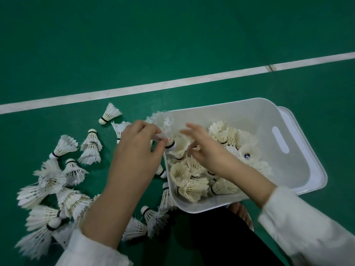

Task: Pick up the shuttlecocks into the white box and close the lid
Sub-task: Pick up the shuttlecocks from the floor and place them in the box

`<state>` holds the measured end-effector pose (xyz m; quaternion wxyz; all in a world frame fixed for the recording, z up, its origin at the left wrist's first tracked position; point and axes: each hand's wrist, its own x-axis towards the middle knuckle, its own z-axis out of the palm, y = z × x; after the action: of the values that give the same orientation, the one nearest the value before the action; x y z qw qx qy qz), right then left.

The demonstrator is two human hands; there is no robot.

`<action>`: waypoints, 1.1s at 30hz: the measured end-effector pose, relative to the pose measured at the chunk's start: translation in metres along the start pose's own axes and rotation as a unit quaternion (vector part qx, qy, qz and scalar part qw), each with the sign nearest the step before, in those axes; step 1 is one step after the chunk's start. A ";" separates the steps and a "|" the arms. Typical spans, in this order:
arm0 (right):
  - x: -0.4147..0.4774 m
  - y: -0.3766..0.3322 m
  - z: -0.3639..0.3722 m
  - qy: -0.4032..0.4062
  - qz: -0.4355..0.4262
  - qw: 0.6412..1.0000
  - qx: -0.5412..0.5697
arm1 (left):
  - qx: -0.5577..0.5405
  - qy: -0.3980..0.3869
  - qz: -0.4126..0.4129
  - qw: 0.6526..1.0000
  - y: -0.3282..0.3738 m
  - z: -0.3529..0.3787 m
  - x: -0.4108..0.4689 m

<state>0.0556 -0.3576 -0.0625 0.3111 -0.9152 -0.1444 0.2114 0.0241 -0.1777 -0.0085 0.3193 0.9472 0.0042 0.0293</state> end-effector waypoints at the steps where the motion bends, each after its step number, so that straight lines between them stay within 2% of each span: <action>1: -0.011 -0.005 -0.010 0.066 -0.030 0.997 0.029 | 0.001 -0.005 0.003 1.000 0.000 0.001 0.001; 2: -0.021 -0.011 -0.019 0.115 -0.065 0.990 0.038 | 0.002 -0.009 0.006 1.000 0.001 0.003 0.001; 4: -0.033 -0.017 -0.031 0.142 -0.131 0.981 0.002 | 0.004 -0.020 0.020 1.000 0.006 0.009 0.001; 7: -0.033 -0.019 -0.036 0.109 -0.162 0.977 -0.086 | 0.000 -0.049 0.075 0.996 0.018 0.019 -0.002; 10: -0.031 -0.014 -0.037 0.086 -0.169 0.975 -0.115 | 0.029 -0.076 0.141 0.987 0.024 0.025 -0.003; 13: -0.037 -0.007 -0.041 0.057 -0.128 0.986 -0.092 | 0.000 -0.134 0.147 0.980 0.031 0.016 0.001; 16: -0.044 0.002 -0.043 0.020 -0.070 0.993 -0.095 | -0.021 -0.192 0.103 0.976 0.034 -0.011 0.028; 18: -0.050 0.011 -0.036 -0.026 -0.026 0.990 -0.138 | 0.066 -0.181 0.117 0.974 0.032 -0.035 0.055; 21: -0.054 0.023 -0.013 -0.100 0.024 0.981 -0.167 | 0.202 -0.183 0.168 0.947 0.020 -0.062 0.077; 26: -0.041 0.034 0.021 -0.225 0.066 0.943 -0.238 | 0.307 -0.320 0.167 0.881 -0.021 -0.070 0.044; 29: -0.035 0.029 0.021 -0.244 0.069 0.936 -0.243 | 0.313 -0.357 0.159 0.866 -0.045 -0.060 0.020; 33: -0.039 -0.004 -0.005 -0.232 0.048 0.929 -0.285 | 0.277 -0.364 0.167 0.874 -0.066 -0.051 0.001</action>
<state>0.0236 -0.3725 -0.0443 -0.0154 -0.8965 -0.2223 0.3830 0.0226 -0.0944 -0.0081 0.0131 0.9273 -0.2623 -0.2666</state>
